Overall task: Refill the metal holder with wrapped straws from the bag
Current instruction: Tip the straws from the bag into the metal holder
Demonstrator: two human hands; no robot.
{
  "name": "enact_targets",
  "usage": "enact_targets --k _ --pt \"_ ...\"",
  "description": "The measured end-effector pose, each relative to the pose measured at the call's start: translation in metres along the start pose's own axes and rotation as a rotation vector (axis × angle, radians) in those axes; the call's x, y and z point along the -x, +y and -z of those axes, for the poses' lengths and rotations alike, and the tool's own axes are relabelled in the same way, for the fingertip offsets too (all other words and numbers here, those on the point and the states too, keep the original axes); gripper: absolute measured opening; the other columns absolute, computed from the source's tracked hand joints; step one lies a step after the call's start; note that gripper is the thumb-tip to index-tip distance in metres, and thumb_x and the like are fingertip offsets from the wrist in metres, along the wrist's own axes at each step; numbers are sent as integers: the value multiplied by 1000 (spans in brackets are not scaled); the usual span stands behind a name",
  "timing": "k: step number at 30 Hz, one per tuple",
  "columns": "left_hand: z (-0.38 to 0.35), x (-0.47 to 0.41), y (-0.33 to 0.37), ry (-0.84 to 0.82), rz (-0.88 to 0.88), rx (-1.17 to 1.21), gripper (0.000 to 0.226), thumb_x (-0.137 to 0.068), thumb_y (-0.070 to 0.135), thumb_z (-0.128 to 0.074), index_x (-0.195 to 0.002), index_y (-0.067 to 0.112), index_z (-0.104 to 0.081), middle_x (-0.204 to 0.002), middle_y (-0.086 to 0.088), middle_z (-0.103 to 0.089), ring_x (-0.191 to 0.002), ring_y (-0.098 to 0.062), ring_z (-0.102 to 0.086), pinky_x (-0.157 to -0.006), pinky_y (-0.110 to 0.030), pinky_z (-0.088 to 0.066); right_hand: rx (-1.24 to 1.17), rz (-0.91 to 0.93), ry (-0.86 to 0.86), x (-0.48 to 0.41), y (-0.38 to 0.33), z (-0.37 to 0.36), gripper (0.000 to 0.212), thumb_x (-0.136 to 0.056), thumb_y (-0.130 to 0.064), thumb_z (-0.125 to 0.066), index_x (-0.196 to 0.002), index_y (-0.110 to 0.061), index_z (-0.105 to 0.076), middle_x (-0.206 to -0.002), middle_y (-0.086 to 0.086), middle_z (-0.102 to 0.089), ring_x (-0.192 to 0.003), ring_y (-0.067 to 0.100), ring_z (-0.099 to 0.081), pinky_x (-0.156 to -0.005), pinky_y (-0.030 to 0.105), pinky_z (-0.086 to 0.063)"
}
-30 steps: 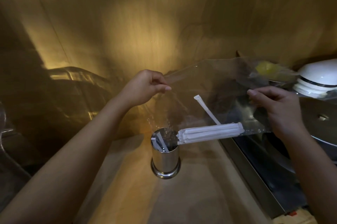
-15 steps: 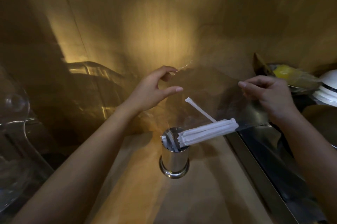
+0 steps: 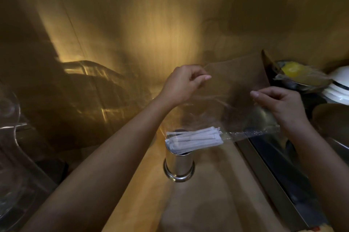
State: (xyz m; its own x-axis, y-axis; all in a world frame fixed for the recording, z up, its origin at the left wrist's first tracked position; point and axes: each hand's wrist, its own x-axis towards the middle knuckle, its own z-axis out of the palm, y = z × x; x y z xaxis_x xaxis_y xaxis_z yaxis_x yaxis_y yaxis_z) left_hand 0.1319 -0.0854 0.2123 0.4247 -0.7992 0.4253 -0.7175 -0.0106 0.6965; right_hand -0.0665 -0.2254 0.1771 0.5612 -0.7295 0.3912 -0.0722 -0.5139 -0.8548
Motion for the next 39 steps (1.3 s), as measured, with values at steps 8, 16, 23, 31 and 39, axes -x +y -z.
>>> enact_targets --k 8,16,23,31,39 --pt "2 -1 -8 44 6 72 16 -86 20 -61 -78 9 -68 -74 -15 -69 -75 -33 -65 -76 -49 -55 -150 -131 141 26 31 2 11 -79 -27 -68 -89 -27 -68 -87 -10 -66 -78 -6 -60 -70 17 -45" --pt "9 -1 -8 34 -6 128 12 -86 17 -61 -79 10 -67 -65 3 -64 -65 -12 -61 -74 -37 -54 -452 -388 223 61 72 -4 27 -76 -16 -67 -99 -28 -59 -90 -10 -66 -81 -2 -64 -75 24 -42" --pt "15 2 -10 30 -19 151 12 -87 14 -60 -80 7 -66 -67 -1 -65 -66 -15 -62 -74 -35 -53 -621 -487 143 65 72 -21 19 -82 -14 -61 -100 -14 -65 -97 4 -67 -85 13 -63 -69 22 -51" --pt "30 8 -15 100 30 260 11 -87 13 -60 -78 10 -65 -68 -1 -66 -62 -9 -61 -68 -21 -52 -591 -380 168 42 50 -16 8 -83 -10 -61 -83 -15 -67 -67 -5 -73 -65 7 -62 -58 16 -49" --pt "40 16 -30 157 62 349 20 -87 8 -60 -69 16 -62 -65 -9 -62 -65 -24 -57 -76 -41 -50 -507 -301 106 29 38 -15 11 -80 -11 -64 -77 -20 -69 -68 -5 -72 -64 5 -63 -56 17 -48"
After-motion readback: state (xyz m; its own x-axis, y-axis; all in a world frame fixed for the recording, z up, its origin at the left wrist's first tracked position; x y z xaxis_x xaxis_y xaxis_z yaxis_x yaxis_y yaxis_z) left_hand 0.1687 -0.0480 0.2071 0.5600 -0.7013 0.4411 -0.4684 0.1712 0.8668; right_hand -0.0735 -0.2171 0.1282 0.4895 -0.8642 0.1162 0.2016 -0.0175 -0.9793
